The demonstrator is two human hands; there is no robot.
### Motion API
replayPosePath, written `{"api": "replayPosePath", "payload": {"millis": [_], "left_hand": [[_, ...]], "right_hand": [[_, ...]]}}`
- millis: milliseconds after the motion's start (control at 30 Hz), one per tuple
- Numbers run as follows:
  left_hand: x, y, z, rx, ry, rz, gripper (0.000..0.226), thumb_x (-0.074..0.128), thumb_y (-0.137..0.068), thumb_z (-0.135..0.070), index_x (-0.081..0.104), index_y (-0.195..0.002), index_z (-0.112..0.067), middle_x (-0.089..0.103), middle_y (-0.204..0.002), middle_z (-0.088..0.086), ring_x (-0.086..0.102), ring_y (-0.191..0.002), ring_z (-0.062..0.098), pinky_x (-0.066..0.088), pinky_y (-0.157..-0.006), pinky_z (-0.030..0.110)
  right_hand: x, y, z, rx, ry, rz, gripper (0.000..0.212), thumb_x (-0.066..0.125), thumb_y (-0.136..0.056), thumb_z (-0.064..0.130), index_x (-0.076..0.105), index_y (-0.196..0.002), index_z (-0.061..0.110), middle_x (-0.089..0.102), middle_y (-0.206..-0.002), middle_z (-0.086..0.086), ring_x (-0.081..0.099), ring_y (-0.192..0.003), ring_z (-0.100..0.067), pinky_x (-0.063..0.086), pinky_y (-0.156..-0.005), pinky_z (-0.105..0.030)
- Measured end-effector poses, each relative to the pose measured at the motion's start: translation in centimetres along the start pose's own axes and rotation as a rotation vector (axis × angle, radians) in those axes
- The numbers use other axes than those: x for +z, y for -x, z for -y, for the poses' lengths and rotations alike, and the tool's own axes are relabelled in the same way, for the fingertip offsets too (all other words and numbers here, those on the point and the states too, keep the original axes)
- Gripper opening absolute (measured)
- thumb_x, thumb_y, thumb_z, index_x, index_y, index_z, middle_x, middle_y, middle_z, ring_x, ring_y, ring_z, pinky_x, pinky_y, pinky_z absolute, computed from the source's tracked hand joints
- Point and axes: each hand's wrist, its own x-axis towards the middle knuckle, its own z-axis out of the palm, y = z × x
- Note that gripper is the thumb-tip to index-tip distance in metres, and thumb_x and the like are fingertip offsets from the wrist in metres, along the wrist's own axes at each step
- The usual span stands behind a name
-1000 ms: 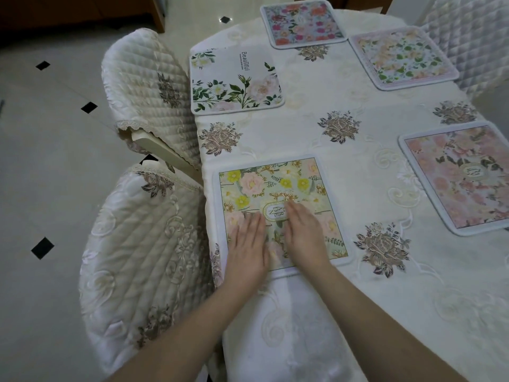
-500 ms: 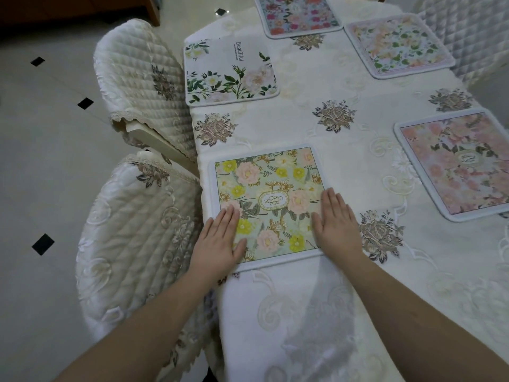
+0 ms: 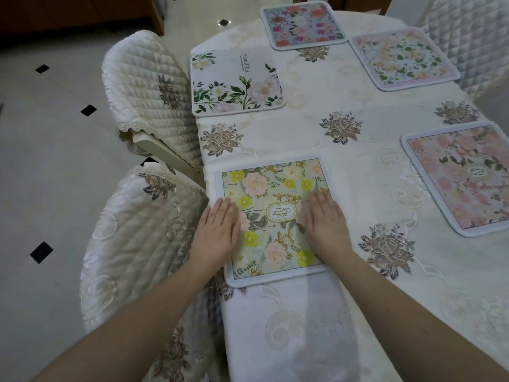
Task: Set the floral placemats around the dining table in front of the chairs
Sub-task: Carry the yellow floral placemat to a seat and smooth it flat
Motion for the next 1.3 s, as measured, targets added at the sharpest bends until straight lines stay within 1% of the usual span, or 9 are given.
{"api": "replayPosePath", "payload": {"millis": [100, 233, 333, 433, 533, 633, 800, 967, 1300], "left_hand": [[-0.4, -3.8, -1.3, 0.035, 0.051, -0.027, 0.055, 0.029, -0.100, -0.032, 0.045, -0.146, -0.007, 0.045, -0.152, 0.011, 0.035, -0.145, 0.025, 0.006, -0.120, 0.035], [-0.8, -8.7, -2.4, 0.051, 0.116, -0.070, 0.058, 0.024, -0.098, -0.028, 0.039, -0.149, -0.005, 0.037, -0.157, 0.012, 0.029, -0.148, 0.027, 0.001, -0.119, 0.029], [-0.7, -11.5, -2.4, 0.037, 0.174, -0.061, 0.069, 0.009, -0.093, -0.036, 0.030, -0.153, -0.008, 0.027, -0.162, 0.008, 0.017, -0.152, 0.022, -0.003, -0.119, 0.029], [0.3, -12.8, -1.8, 0.046, 0.174, -0.008, 0.075, 0.004, -0.092, -0.044, 0.026, -0.155, -0.011, 0.022, -0.164, 0.004, 0.012, -0.152, 0.017, -0.002, -0.120, 0.030], [1.9, -12.6, -1.0, 0.057, 0.069, 0.101, 0.075, 0.000, -0.092, -0.051, 0.014, -0.158, -0.019, 0.011, -0.166, -0.003, 0.003, -0.153, 0.011, -0.004, -0.122, 0.036], [2.4, -12.6, -0.6, 0.029, 0.047, 0.102, 0.072, 0.004, -0.093, -0.053, 0.012, -0.159, -0.024, 0.007, -0.167, -0.004, 0.001, -0.153, 0.013, -0.002, -0.123, 0.040], [2.2, -11.9, 0.4, -0.064, 0.055, 0.080, 0.069, 0.018, -0.096, -0.053, 0.008, -0.159, -0.026, 0.003, -0.167, -0.001, -0.002, -0.153, 0.016, -0.002, -0.124, 0.042], [1.8, -10.9, 1.9, -0.080, 0.072, 0.112, 0.070, 0.015, -0.098, -0.053, -0.002, -0.159, -0.024, -0.003, -0.167, -0.003, -0.007, -0.153, 0.013, -0.003, -0.124, 0.038], [1.3, -9.7, 1.8, -0.096, 0.088, 0.112, 0.067, 0.016, -0.099, -0.051, 0.000, -0.159, -0.025, -0.004, -0.167, -0.003, -0.008, -0.153, 0.014, -0.003, -0.124, 0.039]], "right_hand": [[0.2, -2.7, 3.7, -0.104, -0.048, 0.018, 0.051, 0.025, -0.106, 0.028, 0.022, -0.155, 0.013, 0.016, -0.163, -0.002, 0.008, -0.151, -0.017, 0.001, -0.120, -0.032], [0.4, -6.8, 7.4, -0.137, -0.163, 0.012, 0.051, 0.029, -0.105, 0.021, 0.022, -0.154, 0.010, 0.016, -0.163, -0.004, 0.010, -0.150, -0.017, 0.006, -0.122, -0.030], [1.1, -9.7, 8.4, -0.144, -0.165, 0.054, 0.051, 0.030, -0.105, 0.020, 0.018, -0.154, 0.008, 0.013, -0.163, -0.005, 0.007, -0.151, -0.018, 0.008, -0.123, -0.033], [2.6, -11.4, 8.1, -0.143, -0.110, 0.106, 0.053, 0.029, -0.105, 0.022, 0.016, -0.155, 0.009, 0.011, -0.164, -0.005, 0.005, -0.151, -0.017, 0.005, -0.122, -0.030], [4.1, -11.1, 6.9, -0.177, 0.027, 0.084, 0.056, 0.017, -0.103, 0.032, 0.018, -0.155, 0.013, 0.012, -0.164, -0.001, 0.006, -0.151, -0.015, 0.001, -0.121, -0.032], [4.2, -10.8, 5.8, -0.138, 0.059, 0.044, 0.059, 0.016, -0.100, 0.040, 0.019, -0.156, 0.019, 0.013, -0.163, 0.003, 0.006, -0.151, -0.013, 0.004, -0.122, -0.037], [3.3, -10.8, 3.5, 0.024, 0.056, 0.031, 0.062, 0.018, -0.101, 0.049, 0.009, -0.157, 0.023, 0.004, -0.164, 0.004, -0.002, -0.151, -0.012, -0.001, -0.122, -0.039], [2.4, -10.2, 0.4, 0.147, 0.067, 0.010, 0.064, 0.019, -0.101, 0.051, 0.006, -0.157, 0.023, 0.002, -0.165, 0.000, -0.003, -0.151, -0.014, -0.001, -0.122, -0.039], [1.8, -8.8, -0.1, 0.163, 0.058, 0.032, 0.065, 0.017, -0.100, 0.052, 0.002, -0.157, 0.024, -0.002, -0.165, 0.002, -0.004, -0.151, -0.013, -0.003, -0.122, -0.038]]}}
